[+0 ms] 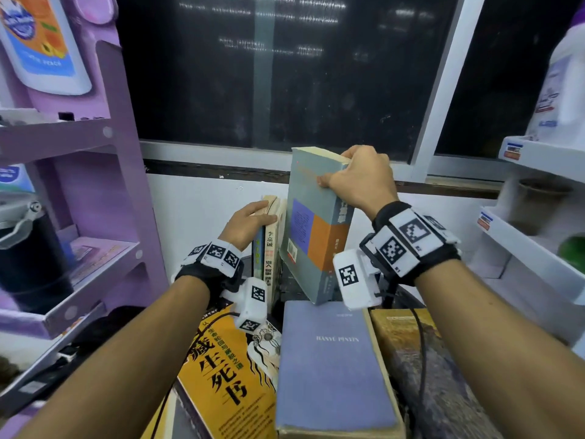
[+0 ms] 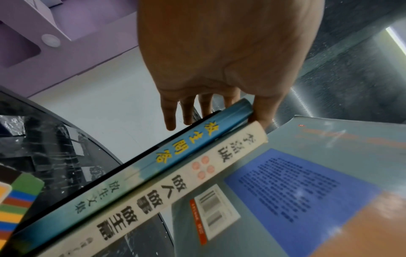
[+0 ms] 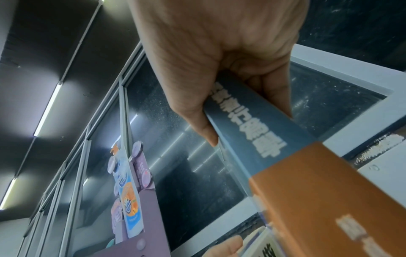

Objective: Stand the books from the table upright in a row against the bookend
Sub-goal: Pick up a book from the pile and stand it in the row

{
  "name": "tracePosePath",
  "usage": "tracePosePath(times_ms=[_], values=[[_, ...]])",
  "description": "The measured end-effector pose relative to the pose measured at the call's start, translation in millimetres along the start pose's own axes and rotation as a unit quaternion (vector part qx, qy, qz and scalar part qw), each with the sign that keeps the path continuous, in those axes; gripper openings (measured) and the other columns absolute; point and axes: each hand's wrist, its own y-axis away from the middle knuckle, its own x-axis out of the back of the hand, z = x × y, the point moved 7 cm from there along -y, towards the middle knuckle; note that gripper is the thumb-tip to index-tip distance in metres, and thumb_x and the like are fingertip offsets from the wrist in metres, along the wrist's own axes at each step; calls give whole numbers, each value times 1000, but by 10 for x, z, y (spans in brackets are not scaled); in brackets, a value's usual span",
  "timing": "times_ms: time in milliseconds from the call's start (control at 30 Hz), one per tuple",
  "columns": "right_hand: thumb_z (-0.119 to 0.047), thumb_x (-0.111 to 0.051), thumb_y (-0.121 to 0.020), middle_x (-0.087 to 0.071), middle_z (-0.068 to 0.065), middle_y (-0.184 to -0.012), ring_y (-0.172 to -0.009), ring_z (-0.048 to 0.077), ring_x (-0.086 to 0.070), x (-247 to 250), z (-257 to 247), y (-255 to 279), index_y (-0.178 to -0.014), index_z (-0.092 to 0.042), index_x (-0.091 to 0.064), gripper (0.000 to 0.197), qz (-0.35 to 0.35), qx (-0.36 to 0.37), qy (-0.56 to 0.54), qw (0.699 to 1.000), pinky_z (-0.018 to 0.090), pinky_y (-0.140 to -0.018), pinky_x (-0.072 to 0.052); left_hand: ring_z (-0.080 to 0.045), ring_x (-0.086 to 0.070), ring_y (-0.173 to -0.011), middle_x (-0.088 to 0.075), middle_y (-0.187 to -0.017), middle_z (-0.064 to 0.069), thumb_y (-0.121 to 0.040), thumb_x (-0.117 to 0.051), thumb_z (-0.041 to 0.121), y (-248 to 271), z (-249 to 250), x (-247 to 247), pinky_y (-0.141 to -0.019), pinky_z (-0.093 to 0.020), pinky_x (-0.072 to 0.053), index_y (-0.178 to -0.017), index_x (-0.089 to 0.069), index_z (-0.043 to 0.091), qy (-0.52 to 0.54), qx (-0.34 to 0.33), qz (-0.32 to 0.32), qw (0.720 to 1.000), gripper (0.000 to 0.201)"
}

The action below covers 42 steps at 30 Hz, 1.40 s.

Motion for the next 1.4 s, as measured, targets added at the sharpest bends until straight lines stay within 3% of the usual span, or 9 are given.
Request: tracePosePath(times_ms=[100, 300, 367, 567, 833, 933, 1100, 1233, 1400], values=[[-34, -77, -74, -65, 9, -109, -103, 28, -59, -186, 42, -60, -101, -13, -63, 37, 0, -6, -7, 1000, 37, -84, -53, -12, -59, -79, -62, -110, -5, -89, -61, 11, -15, -34, 14, -65, -25, -46, -132, -55, 22, 24, 7, -1, 1000, 45], [-28, -76, -77, -65, 3, -103, -94, 22, -59, -622, 178, -83, -105, -15, -63, 33, -22, -14, -30, 999, 26, -72, -46, -5, -59, -75, -62, -101, 0, -90, -58, 12, -1, -63, 65, -56, -21, -47, -129, -58, 27, 32, 3, -2, 999, 42], [-28, -75, -79, -58, 2, -101, -93, 19, -51, -749, 211, -59, -110, -16, -62, 36, -33, -20, -36, 999, 26, -74, -45, -3, -60, -75, -62, -102, 1, -90, -59, 13, -11, -74, 85, -58, -20, -47, -130, -57, 26, 29, -3, -1, 1000, 42], [-31, -73, -80, -64, 7, -109, -103, 25, -59, -1031, 313, -29, -116, -20, -61, 39, -50, -32, -48, 997, 26, -76, -44, -3, -60, -83, -62, -112, 1, -91, -59, 18, -35, -105, 90, -66, -23, -47, -130, -57, 30, 19, -13, -15, 1000, 41], [-32, -76, -78, -56, 0, -92, -96, 20, -58, -1191, 387, 43, -123, -17, -58, 51, -68, -16, -50, 996, 29, -82, -50, -4, -60, -87, -62, -111, 1, -91, -58, 21, -22, -97, 108, -64, -22, -46, -129, -57, 31, 15, -20, -28, 999, 39], [-33, -76, -78, -65, 5, -106, -95, 15, -52, -1234, 362, 43, -133, -15, -51, 63, -101, -1, -39, 994, 24, -78, -43, -6, -60, -86, -62, -110, 0, -91, -59, 21, -10, -96, 113, -64, -24, -48, -130, -57, 32, 13, -17, -26, 999, 40], [-31, -81, -73, -63, -1, -108, -91, 14, -58, -1198, 352, 94, -132, -17, -51, 68, -164, 14, -55, 985, 19, -65, -48, -11, -60, -88, -63, -109, -1, -92, -58, 25, 32, -85, 130, -61, -28, -49, -130, -54, 35, 9, 4, -34, 999, 39], [-28, -87, -68, -65, 1, -111, -94, 20, -67, -1290, 372, 193, -141, -25, -37, 89, -246, -17, -80, 966, 41, -67, -62, -10, -61, -89, -65, -104, 2, -93, -57, 25, 54, -68, 125, -64, -30, -49, -131, -53, 34, 2, 9, -31, 999, 40], [-27, -86, -71, -63, 4, -113, -95, 20, -66, -1444, 380, 288, -135, -22, -36, 81, -271, -32, -75, 959, 40, -64, -62, -10, -62, -89, -67, -106, 2, -93, -57, 24, 89, -67, 116, -63, -30, -49, -131, -53, 35, 8, 17, -26, 999, 40]])
